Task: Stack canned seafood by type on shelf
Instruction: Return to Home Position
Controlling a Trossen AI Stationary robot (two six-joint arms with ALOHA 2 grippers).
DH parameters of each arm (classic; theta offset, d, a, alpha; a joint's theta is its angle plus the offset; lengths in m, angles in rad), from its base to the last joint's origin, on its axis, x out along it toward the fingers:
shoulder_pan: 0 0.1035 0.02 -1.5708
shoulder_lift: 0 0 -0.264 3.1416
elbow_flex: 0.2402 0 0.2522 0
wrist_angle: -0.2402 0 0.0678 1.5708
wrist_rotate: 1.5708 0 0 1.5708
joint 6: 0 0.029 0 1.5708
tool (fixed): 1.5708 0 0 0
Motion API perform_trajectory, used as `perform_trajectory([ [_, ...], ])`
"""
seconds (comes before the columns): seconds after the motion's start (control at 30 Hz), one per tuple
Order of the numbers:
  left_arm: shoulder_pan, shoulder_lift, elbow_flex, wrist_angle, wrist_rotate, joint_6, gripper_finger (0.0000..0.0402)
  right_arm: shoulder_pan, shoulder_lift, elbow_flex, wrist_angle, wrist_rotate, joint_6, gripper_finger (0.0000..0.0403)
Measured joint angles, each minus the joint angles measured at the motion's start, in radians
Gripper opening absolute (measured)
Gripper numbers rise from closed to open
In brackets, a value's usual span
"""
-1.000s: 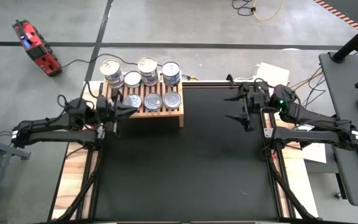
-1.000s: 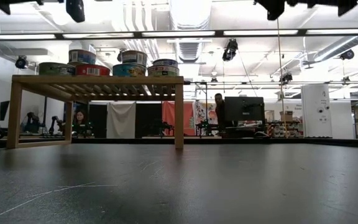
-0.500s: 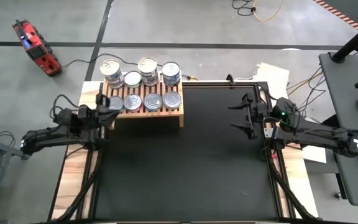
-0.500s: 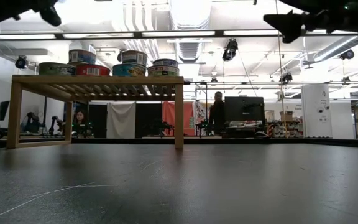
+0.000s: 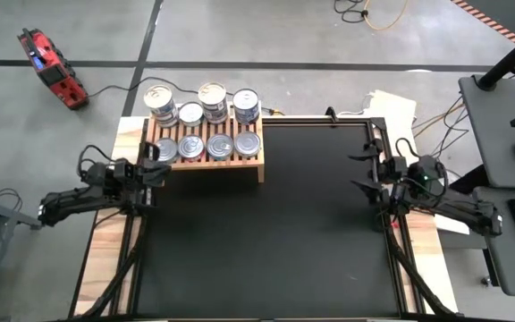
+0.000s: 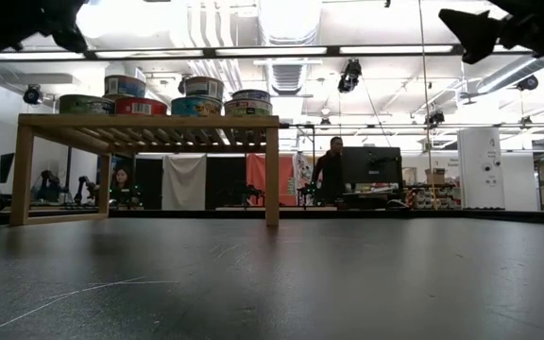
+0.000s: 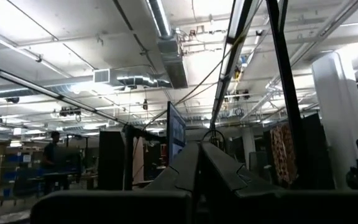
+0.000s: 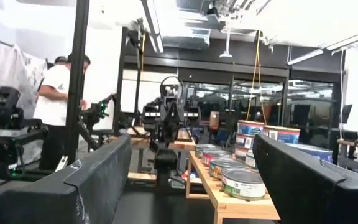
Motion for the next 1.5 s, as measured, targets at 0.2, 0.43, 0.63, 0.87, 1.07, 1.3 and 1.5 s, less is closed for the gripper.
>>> perform_trajectory([
  [0.2, 0.000, -0.005, -0.088, 0.062, 0.000, -0.019, 0.0000, -0.001, -0.105, -0.072, 0.000, 0.003, 0.036, 0.0313],
  [0.43, 0.000, 0.000, -0.088, -0.048, -0.001, -0.022, 0.0000, -0.001, -0.114, -0.144, -0.028, 0.099, 0.078, 0.0300],
  [0.63, 0.000, 0.012, -0.091, -0.079, -0.001, -0.039, 0.0000, 0.000, -0.114, -0.144, -0.011, 0.107, 0.039, 0.0293],
  [0.87, 0.000, 0.011, -0.090, -0.064, 0.167, -0.064, 0.0000, 0.000, -0.113, -0.145, -0.013, 0.107, 0.035, 0.0299],
  [1.07, -0.001, 0.031, -0.092, -0.180, 0.270, -0.262, 0.0000, 0.000, -0.113, -0.145, -0.016, 0.107, 0.039, 0.0314],
  [1.3, -0.001, 0.046, -0.092, -0.253, 0.206, -0.231, 0.0000, 0.000, -0.113, -0.145, -0.017, 0.107, 0.041, 0.0329],
  [1.5, -0.002, 0.059, -0.092, -0.255, 0.202, -0.261, 0.0000, 0.000, -0.112, -0.146, -0.051, 0.107, 0.050, 0.0337],
])
